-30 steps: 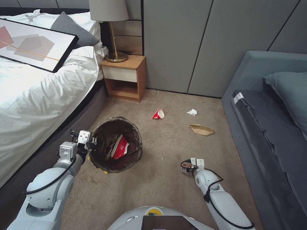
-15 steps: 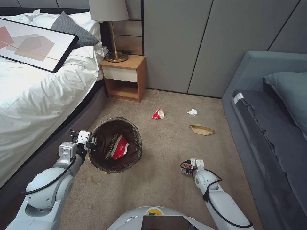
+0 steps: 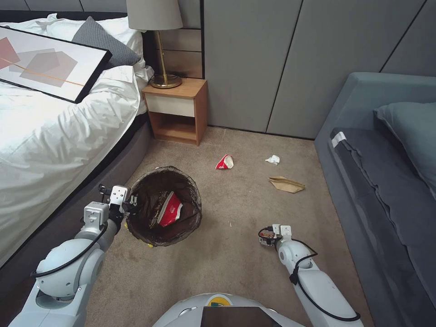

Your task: Pick up the trash bin, then pick up the garbage from the floor and place it into the trash bin.

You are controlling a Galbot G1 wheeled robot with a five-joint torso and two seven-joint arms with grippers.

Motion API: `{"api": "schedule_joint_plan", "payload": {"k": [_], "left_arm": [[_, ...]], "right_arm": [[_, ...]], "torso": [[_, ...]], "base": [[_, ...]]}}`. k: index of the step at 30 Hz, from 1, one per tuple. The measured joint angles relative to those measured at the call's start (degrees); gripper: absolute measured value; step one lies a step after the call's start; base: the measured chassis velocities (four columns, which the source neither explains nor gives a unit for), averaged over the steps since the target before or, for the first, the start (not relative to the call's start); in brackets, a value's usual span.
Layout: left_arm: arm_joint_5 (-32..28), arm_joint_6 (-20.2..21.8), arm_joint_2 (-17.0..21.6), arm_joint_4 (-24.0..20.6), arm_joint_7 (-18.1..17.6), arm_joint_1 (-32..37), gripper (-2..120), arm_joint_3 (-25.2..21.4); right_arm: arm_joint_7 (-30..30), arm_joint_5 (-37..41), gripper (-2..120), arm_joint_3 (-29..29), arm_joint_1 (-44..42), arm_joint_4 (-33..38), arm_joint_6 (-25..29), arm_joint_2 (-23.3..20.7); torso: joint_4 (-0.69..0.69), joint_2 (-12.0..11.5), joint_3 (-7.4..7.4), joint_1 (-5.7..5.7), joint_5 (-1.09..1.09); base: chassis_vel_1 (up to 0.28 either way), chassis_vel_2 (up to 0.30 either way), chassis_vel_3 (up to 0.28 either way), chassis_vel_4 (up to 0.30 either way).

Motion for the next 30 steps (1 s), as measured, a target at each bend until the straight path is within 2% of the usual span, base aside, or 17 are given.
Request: {"api": "schedule_joint_plan", "payload": {"k": [25,28,30], "left_arm": [[-0.02,0.0,0.1,0.46,0.02,-0.4,0,0.04],[-0.02,0.0,0.1,0.46,0.02,-0.34,0,0.04],[-0.02,0.0,0.1,0.4,0.04,-0.3,0,0.02]], "right_arm": [[-0.62,-1.07,100,-0.05,2.15,-3.73,0.55,0.87],[-0.78,-1.12,99,0.02,2.16,-3.9,0.58,0.91],[-0.87,-1.18,93,0.1,2.33,-4.27,0.59,1.0]], "torso": [[0.0,0.0,0.0,0.0,0.0],[0.0,0.0,0.0,0.0,0.0],[0.0,0.0,0.0,0.0,0.0]], "base": [[0.0,0.0,0.0,0.0],[0.0,0.0,0.0,0.0],[0.0,0.0,0.0,0.0]]}}
